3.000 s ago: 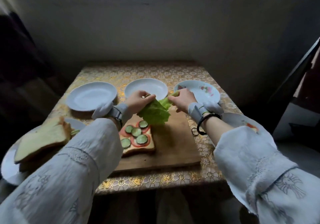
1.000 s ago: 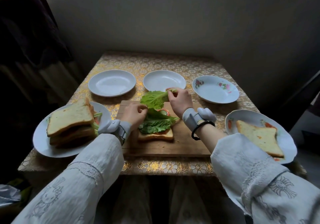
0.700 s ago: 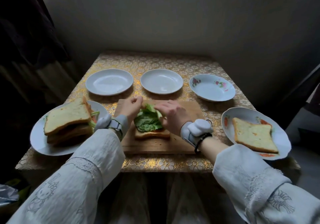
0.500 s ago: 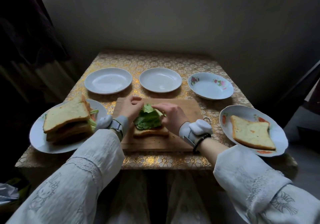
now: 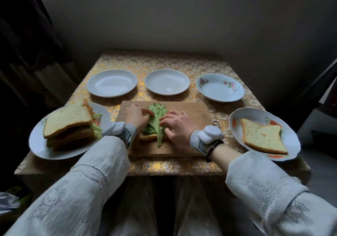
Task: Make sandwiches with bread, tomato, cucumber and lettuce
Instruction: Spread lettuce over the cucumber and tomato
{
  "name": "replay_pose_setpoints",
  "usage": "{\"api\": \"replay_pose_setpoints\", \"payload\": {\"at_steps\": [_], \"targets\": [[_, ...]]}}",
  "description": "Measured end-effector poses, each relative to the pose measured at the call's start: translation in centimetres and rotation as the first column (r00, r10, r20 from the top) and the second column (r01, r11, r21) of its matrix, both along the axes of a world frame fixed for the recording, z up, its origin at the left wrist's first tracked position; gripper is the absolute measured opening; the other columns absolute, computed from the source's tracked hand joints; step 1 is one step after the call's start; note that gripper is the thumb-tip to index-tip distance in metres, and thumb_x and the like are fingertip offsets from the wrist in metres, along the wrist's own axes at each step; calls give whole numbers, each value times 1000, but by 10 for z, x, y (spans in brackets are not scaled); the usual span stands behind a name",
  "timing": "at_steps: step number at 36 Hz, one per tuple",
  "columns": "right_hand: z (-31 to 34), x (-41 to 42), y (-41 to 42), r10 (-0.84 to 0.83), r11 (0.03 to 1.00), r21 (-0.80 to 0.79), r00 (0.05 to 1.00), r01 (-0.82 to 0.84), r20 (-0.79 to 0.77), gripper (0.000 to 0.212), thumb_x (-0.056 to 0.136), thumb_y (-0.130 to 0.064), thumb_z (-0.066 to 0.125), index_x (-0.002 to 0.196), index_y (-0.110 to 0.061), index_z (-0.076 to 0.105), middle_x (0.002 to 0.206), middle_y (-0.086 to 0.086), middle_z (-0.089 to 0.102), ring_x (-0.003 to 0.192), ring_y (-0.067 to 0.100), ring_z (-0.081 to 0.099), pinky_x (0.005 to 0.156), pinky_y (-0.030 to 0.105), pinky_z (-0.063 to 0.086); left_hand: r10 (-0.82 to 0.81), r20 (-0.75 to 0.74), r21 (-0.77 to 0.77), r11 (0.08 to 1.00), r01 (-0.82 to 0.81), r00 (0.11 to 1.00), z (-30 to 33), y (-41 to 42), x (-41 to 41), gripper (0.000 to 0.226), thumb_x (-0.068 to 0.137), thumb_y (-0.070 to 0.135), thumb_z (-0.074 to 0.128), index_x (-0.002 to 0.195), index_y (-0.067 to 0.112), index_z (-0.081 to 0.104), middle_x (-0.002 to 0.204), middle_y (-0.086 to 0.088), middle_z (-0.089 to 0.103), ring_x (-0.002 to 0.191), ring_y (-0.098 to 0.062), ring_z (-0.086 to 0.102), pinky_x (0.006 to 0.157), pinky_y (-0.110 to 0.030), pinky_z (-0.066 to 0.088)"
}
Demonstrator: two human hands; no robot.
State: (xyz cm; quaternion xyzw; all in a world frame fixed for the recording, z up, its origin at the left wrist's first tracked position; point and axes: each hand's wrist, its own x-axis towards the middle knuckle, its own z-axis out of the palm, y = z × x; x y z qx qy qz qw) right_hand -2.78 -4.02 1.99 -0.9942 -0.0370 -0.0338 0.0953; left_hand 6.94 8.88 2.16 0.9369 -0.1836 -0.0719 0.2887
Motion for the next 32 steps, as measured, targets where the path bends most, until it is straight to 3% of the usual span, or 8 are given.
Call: {"api": "replay_pose_setpoints", "payload": {"at_steps": [7,12,15,18,21,26,30,32], "targets": [[1,1,1,0,999,52,997,4,-78,31,92,-23,46,115,-23,67,134,-7,58,130,16,45,110,39,30,-26,62,132,991,18,998,5,-1,-5,41,90,5,43,112,29,70,127,-12,48,123,-29,41,109,-36,34],[14,0,-10,-172,966,197,985,170,-8,30,91,-16,45,111,-12,67,117,7,66,112,23,56,101,37,41,-36,85,183,983,19,996,25,-13,-12,41,91,11,41,117,29,66,132,-13,44,128,-33,36,110,-37,28],[24,-11,-32,-270,930,253,963,265,-18,31,91,-13,43,111,-12,67,118,7,66,111,24,58,99,36,46,-95,50,134,987,88,994,35,-36,-19,38,89,11,41,114,25,67,129,-14,47,126,-34,39,110,-39,31],[27,-26,-57,-382,885,284,924,368,-9,33,90,-12,44,114,-14,67,123,6,66,115,25,58,100,34,46,-186,0,32,982,186,983,39,-59,-32,37,88,6,42,109,17,69,125,-11,60,118,-30,53,102,-36,43],[32,-48,-88,-546,789,310,836,531,-44,34,90,-14,42,116,-16,64,126,8,64,117,29,57,101,37,45,-275,-64,-57,961,271,959,42,-90,-55,37,89,2,40,112,10,67,124,-10,64,114,-27,58,94,-29,45],[42,-87,-142,-815,496,346,565,796,-129,35,92,-12,38,121,-15,58,130,14,58,120,34,52,96,34,42,-442,-159,-104,897,430,883,44,-144,-97,37,91,1,41,121,6,61,126,-12,61,116,-27,57,97,-33,47],[41,-119,-174,-913,317,288,373,904,-166,36,92,-10,40,123,-3,57,129,23,56,119,41,52,97,39,43,-501,-272,-172,865,471,822,38,-184,-122,31,93,9,45,119,3,62,118,-13,64,109,-30,61,96,-39,51],[40,-132,-184,-924,274,254,326,928,-197,34,93,-12,42,121,1,57,127,24,56,117,41,53,95,39,44,-504,-328,-206,864,460,799,33,-201,-132,30,94,7,41,114,1,63,105,-12,61,100,-27,59,93,-38,49]]}}
